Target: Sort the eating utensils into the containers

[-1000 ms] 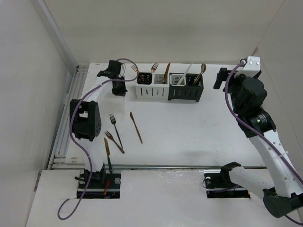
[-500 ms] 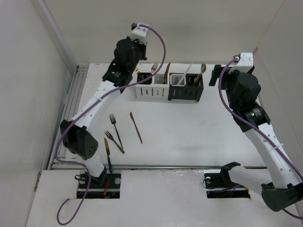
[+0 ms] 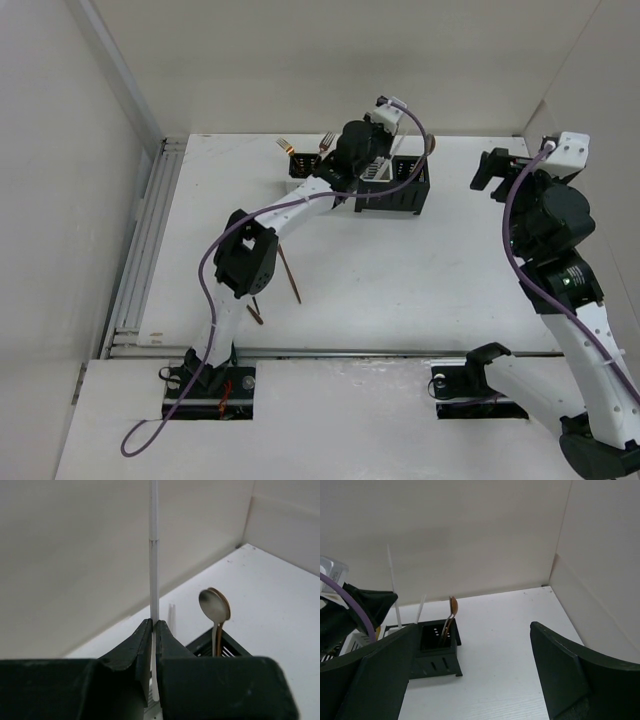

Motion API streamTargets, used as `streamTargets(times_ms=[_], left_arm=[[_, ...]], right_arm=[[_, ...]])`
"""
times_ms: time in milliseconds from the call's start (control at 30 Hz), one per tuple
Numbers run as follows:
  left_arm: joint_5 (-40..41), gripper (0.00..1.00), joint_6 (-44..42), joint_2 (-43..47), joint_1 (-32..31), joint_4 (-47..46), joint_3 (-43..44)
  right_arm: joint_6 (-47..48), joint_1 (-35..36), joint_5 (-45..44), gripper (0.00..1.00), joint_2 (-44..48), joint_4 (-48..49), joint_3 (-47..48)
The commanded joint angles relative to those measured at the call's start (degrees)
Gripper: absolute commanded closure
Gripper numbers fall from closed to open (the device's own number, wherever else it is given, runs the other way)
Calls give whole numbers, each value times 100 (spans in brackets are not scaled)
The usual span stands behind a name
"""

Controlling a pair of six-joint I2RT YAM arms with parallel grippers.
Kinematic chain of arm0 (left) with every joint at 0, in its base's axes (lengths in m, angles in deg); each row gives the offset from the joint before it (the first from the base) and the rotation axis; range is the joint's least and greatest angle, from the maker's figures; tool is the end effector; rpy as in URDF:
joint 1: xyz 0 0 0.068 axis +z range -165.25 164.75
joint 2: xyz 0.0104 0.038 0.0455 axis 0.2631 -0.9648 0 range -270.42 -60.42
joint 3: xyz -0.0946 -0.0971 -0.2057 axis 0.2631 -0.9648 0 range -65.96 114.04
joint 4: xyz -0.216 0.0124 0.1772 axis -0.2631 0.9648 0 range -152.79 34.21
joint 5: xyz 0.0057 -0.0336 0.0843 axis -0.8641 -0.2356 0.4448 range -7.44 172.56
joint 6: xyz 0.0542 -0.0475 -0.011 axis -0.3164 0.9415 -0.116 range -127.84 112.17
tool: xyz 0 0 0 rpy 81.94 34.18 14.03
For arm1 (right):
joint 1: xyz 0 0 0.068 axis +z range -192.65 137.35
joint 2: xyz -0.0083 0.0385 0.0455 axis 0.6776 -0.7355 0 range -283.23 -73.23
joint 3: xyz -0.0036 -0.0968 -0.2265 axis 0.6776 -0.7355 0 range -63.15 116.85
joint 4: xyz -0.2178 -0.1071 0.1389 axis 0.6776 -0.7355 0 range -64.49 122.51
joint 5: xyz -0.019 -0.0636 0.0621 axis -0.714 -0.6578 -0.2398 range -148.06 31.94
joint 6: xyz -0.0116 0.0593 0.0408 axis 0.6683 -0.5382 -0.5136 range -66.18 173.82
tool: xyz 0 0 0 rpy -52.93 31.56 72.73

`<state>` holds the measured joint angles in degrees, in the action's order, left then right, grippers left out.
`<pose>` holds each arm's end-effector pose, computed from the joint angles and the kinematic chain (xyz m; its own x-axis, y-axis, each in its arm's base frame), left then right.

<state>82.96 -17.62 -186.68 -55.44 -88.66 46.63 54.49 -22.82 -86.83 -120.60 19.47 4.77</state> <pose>0.4301 -0.3627 0.3285 0.2678 -0.0039 -0.9635 0.6033 0.7804 0.1645 0.2095 0.0447 0.4531 0.1213 0.0328 -0.9921 0.1529 0.9869 0.0513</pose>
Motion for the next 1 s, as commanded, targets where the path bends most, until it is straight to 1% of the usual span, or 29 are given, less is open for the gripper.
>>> streamTargets(times_ms=[0, 100, 233, 333, 400, 467, 500, 533, 567, 600, 667, 700, 733, 767, 800, 833, 900, 933, 967], left_arm=[[-40, 100, 310, 339, 11, -788, -16], [-40, 100, 362, 339, 11, -788, -386], [179, 100, 529, 277, -42, -788, -606], [442, 100, 714, 277, -42, -420, -678], [443, 80, 775, 408, -42, -209, -809], [504, 53, 776, 523, -42, -208, -1064], [504, 43, 828, 584, -42, -156, -1116], [504, 30, 829, 715, -42, -155, -1117], [557, 25, 829, 777, -42, -51, -1030], [618, 22, 829, 830, -42, 72, -873], [1004, 19, 890, 883, 28, 765, -373], [1188, 19, 951, 883, 115, 1028, 222], [1373, 19, 1004, 944, 177, 1518, 497], [1836, 19, 1004, 1006, 299, 1715, 709], [2110, 18, 1004, 1094, 370, 1873, 894], [2356, 18, 1004, 1216, 441, 2005, 896], [2866, 17, 1180, 1734, 739, 2436, 668], [2938, 17, 1285, 1936, 879, 2620, 345], [2939, 17, 1390, 2338, 1037, 2987, 159]], right_arm=[[56, -32, -287, 4, 70, -120, -7], [109, -32, -348, 4, 70, -120, -7], [109, -32, -269, 4, 70, -181, 45], [109, -32, -199, 4, -35, -313, 247], [109, -32, -199, 4, -88, -393, 309], [109, -32, -137, 4, -88, -445, 310], [109, -32, -68, 4, -88, -445, 310], [109, -32, -15, 3, -88, -445, 310], [161, -32, 186, 3, -140, -515, 370], [162, -32, 310, 1, -227, -655, 458], [215, -32, 495, 0, -403, -892, 581], [215, 20, 565, 0, -500, -1137, 634], [101, 20, 566, 0, -710, -1253, 704], [48, 99, 566, 0, -807, -1350, 705], [-5, 247, 627, 0, -904, -1420, 705], [-66, 353, 627, 0, -1088, -1473, 705], [-312, 617, 575, 0, -1264, -1474, 635], [-400, 931, 575, 0, -1361, -1413, 556], [-549, 1126, 575, 0, -1614, -1360, 503]])
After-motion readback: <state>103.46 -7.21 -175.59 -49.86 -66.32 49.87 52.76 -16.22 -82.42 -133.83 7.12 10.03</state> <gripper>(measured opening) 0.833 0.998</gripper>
